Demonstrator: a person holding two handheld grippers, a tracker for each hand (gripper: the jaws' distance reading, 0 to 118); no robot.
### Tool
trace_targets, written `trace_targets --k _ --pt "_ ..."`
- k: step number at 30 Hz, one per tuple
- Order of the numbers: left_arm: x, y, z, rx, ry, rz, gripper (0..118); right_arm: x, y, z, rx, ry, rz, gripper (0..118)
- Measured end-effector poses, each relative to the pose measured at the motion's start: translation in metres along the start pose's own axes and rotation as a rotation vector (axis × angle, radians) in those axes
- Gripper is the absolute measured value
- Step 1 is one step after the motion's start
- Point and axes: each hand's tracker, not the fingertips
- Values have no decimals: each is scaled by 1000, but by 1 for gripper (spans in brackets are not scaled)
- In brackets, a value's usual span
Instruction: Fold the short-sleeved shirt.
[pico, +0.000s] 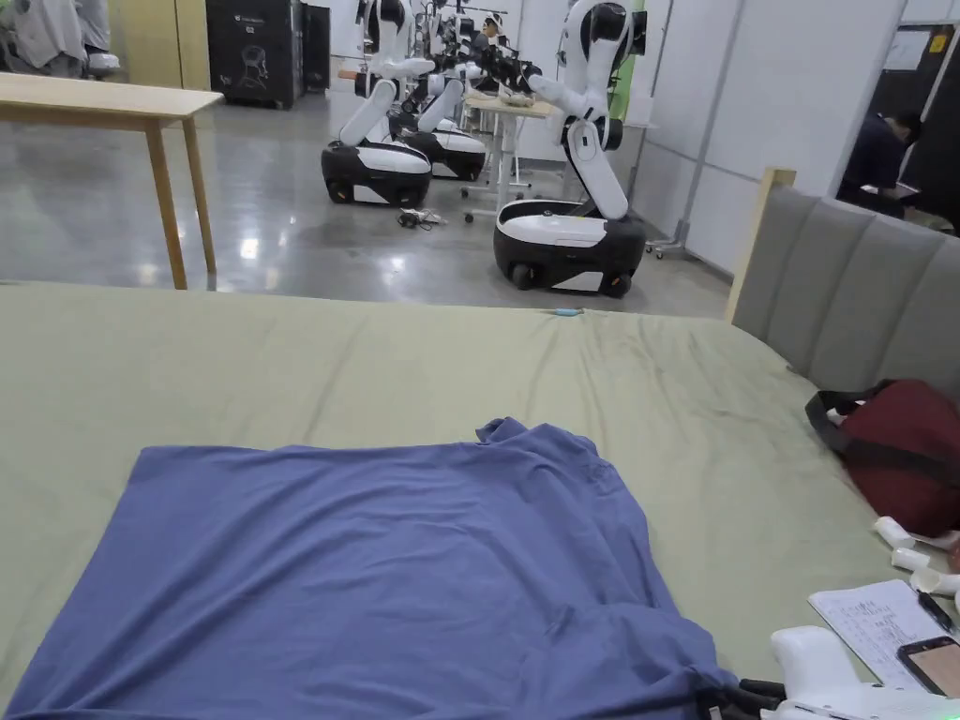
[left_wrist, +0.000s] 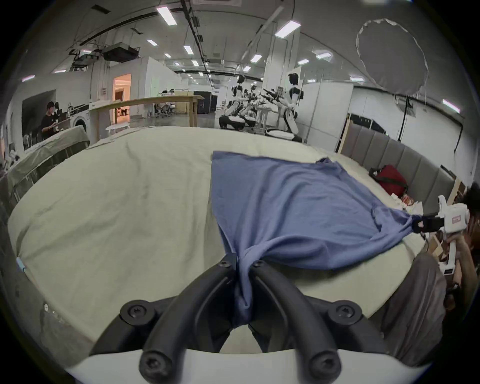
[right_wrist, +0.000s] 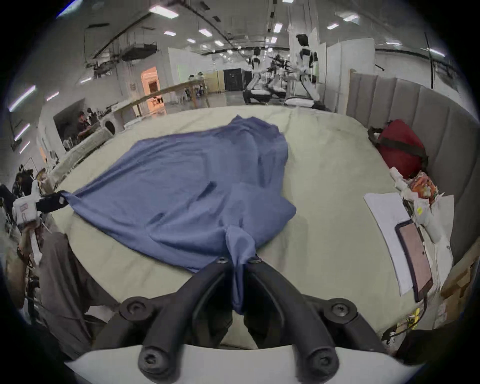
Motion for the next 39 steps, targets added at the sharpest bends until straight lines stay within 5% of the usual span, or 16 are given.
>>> trace_targets --k 7,14,24,31,33,34,35,36,38,39 --pt "-10 65 -19 60 -27 11 5 3 69 1 109 0 -8 6" --pt "-19 124 -94 57 4 -56 5 17 150 -67 156 -27 -21 6" --pt "-46 125 -231 -154 81 -107 5 35 196 -220 15 -106 -56 6" --pt "-46 121 -243 -205 90 -103 5 29 186 -255 -96 -182 31 7" --pt "-46 122 -245 -219 93 -110 6 29 185 -259 -105 -183 31 15" --pt "-46 123 -247 -226 98 -114 11 29 185 -258 -106 -182 30 34" --pt "-43 124 -247 -233 104 -114 30 29 186 -257 -100 -180 27 82" --pt "-42 125 -246 -227 126 -122 60 31 187 -252 -73 -190 13 112" --pt "-42 128 -238 -178 149 -104 118 32 189 -233 -10 -196 -12 114" --pt "-42 129 -228 -142 120 -76 118 32 190 -212 95 -173 -21 114"
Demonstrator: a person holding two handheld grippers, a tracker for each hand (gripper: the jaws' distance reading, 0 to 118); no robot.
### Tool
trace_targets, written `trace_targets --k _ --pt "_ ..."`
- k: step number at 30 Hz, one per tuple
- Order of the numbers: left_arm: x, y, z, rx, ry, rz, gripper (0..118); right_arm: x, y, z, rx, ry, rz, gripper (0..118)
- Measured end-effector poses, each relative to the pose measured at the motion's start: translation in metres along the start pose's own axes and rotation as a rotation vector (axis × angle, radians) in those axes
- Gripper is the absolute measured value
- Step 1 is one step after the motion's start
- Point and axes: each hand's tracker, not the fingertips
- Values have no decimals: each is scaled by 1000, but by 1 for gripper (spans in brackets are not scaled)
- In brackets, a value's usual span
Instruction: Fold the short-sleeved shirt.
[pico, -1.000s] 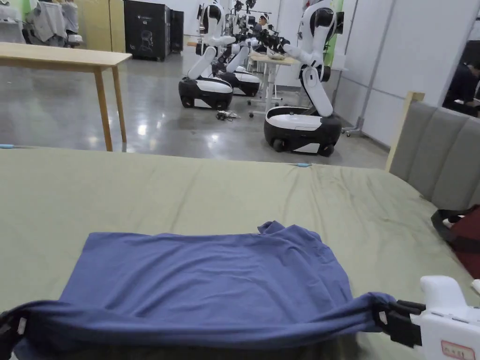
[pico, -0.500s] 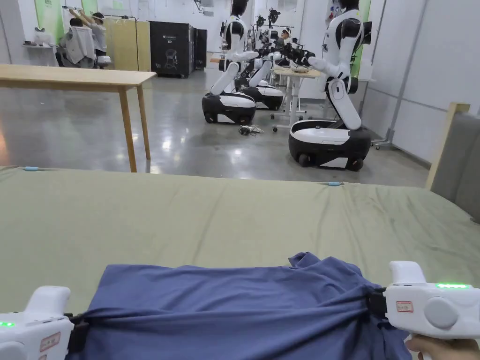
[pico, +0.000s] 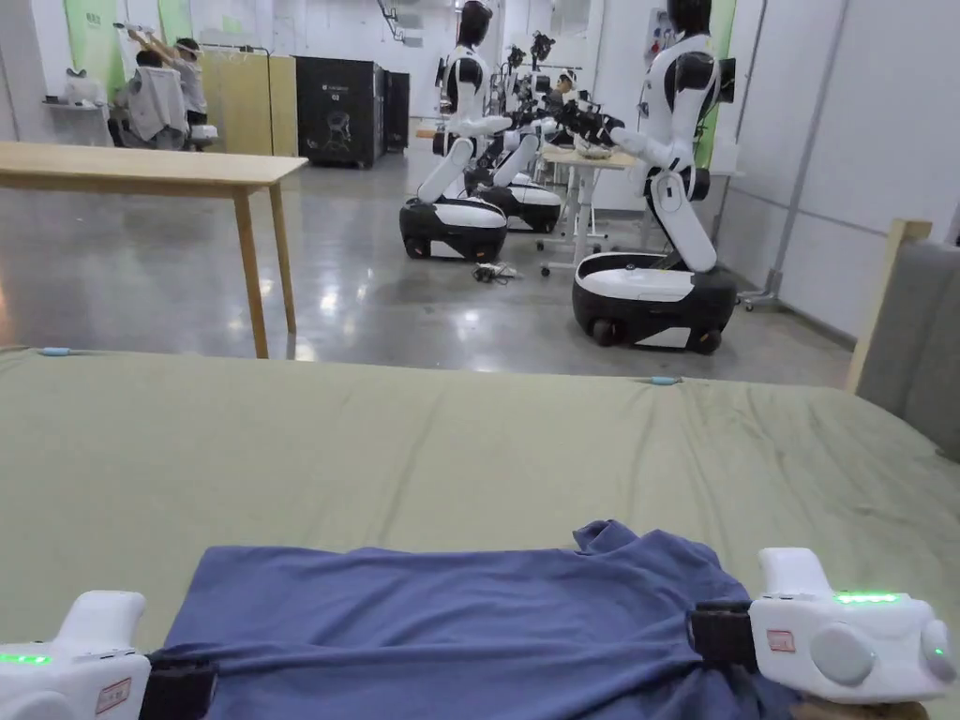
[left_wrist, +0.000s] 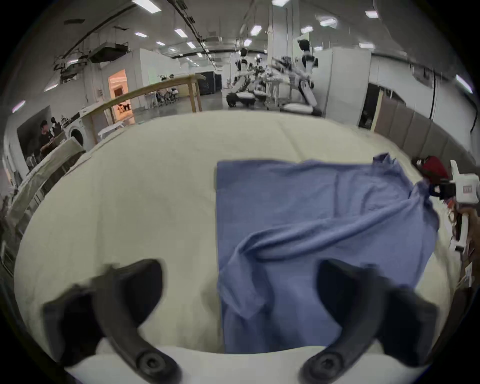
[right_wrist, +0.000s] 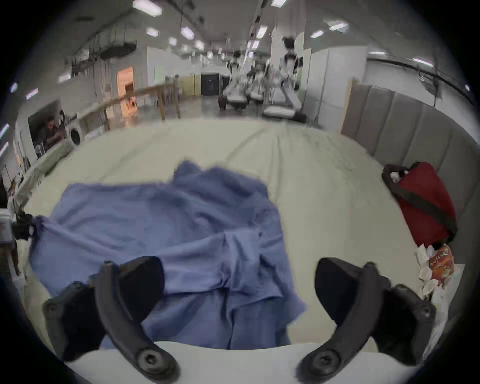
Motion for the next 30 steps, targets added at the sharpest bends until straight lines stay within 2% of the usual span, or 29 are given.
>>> trace_targets --k 1,3,6,10,11,12,13,14,15,16,17,21,25,26,27,28,29,30 --pt "-1 1 11 43 -25 26 118 2 3 17 28 -2 -22 114" --pt "0 2 42 122 -48 78 118 5 3 63 90 3 -12 114" --pt "6 -9 94 204 -67 91 118 -3 -9 137 183 6 41 114" --pt "18 -49 161 279 -75 70 117 -6 -51 218 274 92 -10 112" --pt "21 -61 175 298 -79 78 112 -7 -63 233 287 102 -33 104" --pt "28 -74 193 325 -88 79 103 -8 -76 245 298 99 -54 86" --pt "32 -85 204 323 -79 78 87 -10 -86 254 302 95 -56 55" --pt "35 -98 216 356 -60 86 45 -14 -95 259 289 92 -45 9" --pt "38 -110 226 359 -46 88 7 -18 -104 262 283 70 -26 1" --pt "41 -118 233 351 -29 94 0 -21 -113 267 282 46 -7 1" --pt "41 -128 241 360 -6 109 0 -23 -120 272 265 53 13 1" --pt "44 -144 250 307 17 100 0 -26 -135 284 247 80 8 1" --pt "29 -123 233 282 31 86 1 -25 -137 286 220 91 42 1" --pt "27 -112 226 261 18 91 23 -26 -137 288 214 107 41 1" --pt "24 -101 214 205 -28 112 60 -27 -137 288 212 114 34 1" --pt "21 -92 201 163 -52 142 102 -27 -137 289 212 118 29 1" --pt "17 -83 184 142 -71 163 117 -28 -138 288 213 122 30 1" --pt "13 -75 162 93 -102 160 117 -30 -139 288 215 120 34 1"
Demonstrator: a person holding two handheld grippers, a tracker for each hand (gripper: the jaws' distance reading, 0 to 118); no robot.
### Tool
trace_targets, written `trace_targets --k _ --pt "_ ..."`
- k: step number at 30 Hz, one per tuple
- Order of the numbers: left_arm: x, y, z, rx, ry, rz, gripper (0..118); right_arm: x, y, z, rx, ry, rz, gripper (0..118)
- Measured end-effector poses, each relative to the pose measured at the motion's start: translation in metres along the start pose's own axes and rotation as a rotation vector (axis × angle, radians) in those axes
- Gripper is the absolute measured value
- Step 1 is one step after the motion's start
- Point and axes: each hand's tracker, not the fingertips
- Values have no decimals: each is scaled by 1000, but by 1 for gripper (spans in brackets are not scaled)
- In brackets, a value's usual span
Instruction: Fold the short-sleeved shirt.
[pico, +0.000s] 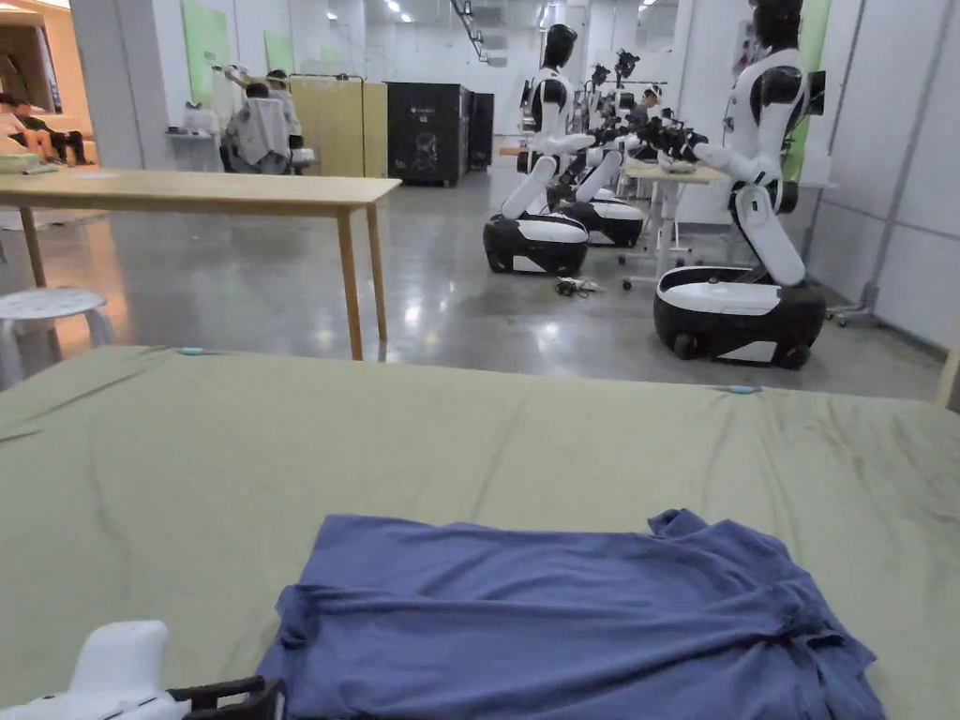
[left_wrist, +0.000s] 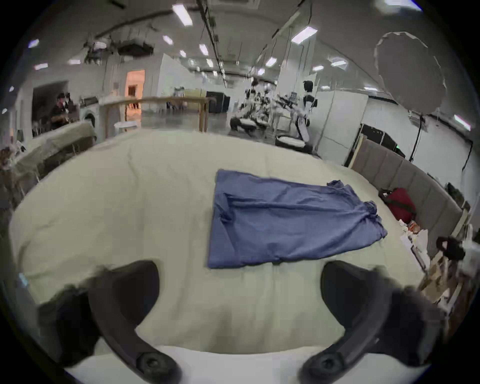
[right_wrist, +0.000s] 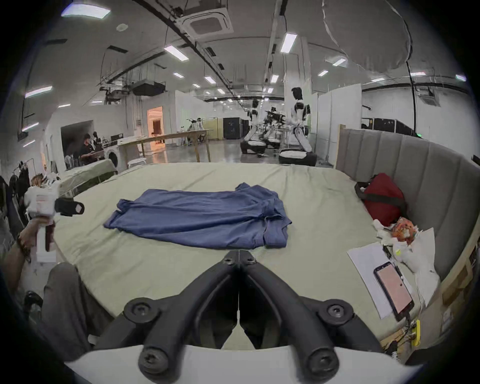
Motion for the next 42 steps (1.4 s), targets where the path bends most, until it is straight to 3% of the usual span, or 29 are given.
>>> trace_targets --k 1,8,15,16,23,25,28,34,35,36,38,39,42 --pt "-3 2 -15 -35 -36 -7 117 -2 0 -1 -7 -6 1 1" --pt "-20 28 -125 -233 87 -34 117 -4 -7 -2 -33 -11 28 1" --pt "-8 13 -153 -320 147 -136 113 -2 -8 -8 -56 -22 14 1" --pt "-4 13 -149 -301 149 -151 106 -4 -8 -9 -63 -20 18 1" --pt "9 7 -117 -217 144 -254 5 -7 -9 -22 -109 -10 25 1" --pt "10 9 -110 -197 31 -182 5 -8 -10 -26 -118 -12 28 1" --pt "18 10 -113 -200 95 -273 5 -5 -4 -37 -130 -3 42 1" --pt "18 9 -113 -205 83 -252 5 25 36 -106 -124 -17 76 1" --pt "18 9 -112 -198 82 -247 5 34 41 -126 -138 8 55 8" --pt "17 9 -111 -198 78 -241 5 44 44 -149 -176 41 35 34" --pt "17 9 -109 -191 77 -235 5 54 43 -194 -279 -2 37 116" --pt "17 10 -109 -190 77 -235 5 59 42 -213 -300 -35 35 118" --pt "17 10 -109 -187 74 -231 5 78 43 -258 -362 -42 -14 109"
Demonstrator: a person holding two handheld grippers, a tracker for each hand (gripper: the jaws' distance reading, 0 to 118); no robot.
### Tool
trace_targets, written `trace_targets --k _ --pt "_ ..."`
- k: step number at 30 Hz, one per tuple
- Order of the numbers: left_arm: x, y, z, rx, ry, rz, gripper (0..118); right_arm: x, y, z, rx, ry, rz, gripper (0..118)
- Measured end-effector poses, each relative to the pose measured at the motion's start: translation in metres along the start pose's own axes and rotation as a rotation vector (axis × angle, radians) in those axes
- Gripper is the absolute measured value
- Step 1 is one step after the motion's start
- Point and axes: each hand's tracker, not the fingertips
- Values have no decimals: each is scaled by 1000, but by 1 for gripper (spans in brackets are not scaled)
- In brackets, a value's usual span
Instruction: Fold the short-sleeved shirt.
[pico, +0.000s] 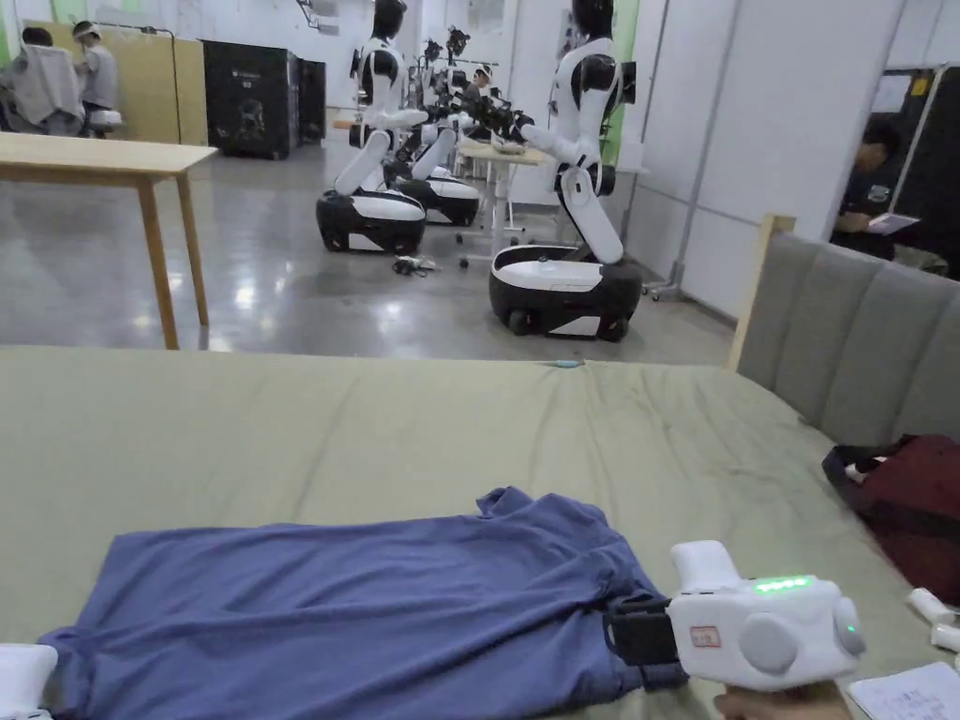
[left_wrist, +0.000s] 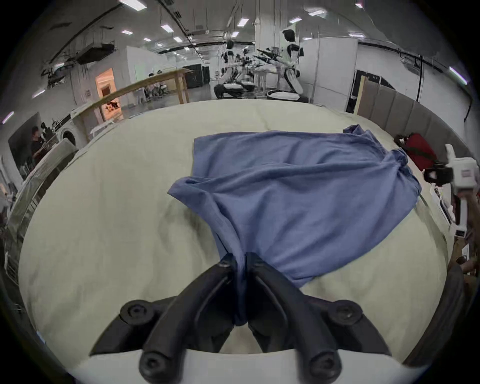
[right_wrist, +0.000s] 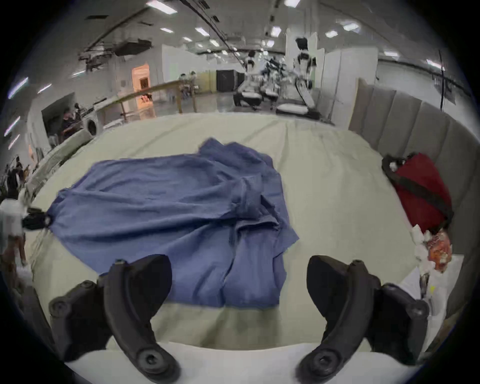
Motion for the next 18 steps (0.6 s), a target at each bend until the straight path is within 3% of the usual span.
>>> trace_targets --k 4,7,10,11,13,14,18 --pt "-2 0 -3 -10 -11 -3 5 16 2 -31 -86 -6 -114 101" --pt "-1 -1 -3 -14 -13 -1 5 13 -7 -38 -141 19 -109 67" --pt "1 -2 -4 -12 -10 -11 5 -11 -18 -28 -99 20 -11 15" --pt "2 -2 -5 -13 -12 -15 5 -15 -18 -28 -104 38 -8 12" --pt "1 -4 -7 -17 -17 -15 5 -25 -14 -31 -121 -38 21 10" --pt "0 -4 -6 -19 -18 -11 5 -27 -12 -32 -134 -31 23 10" --pt "-5 -4 4 3 -42 -9 5 -16 -10 -20 -104 -4 -45 9"
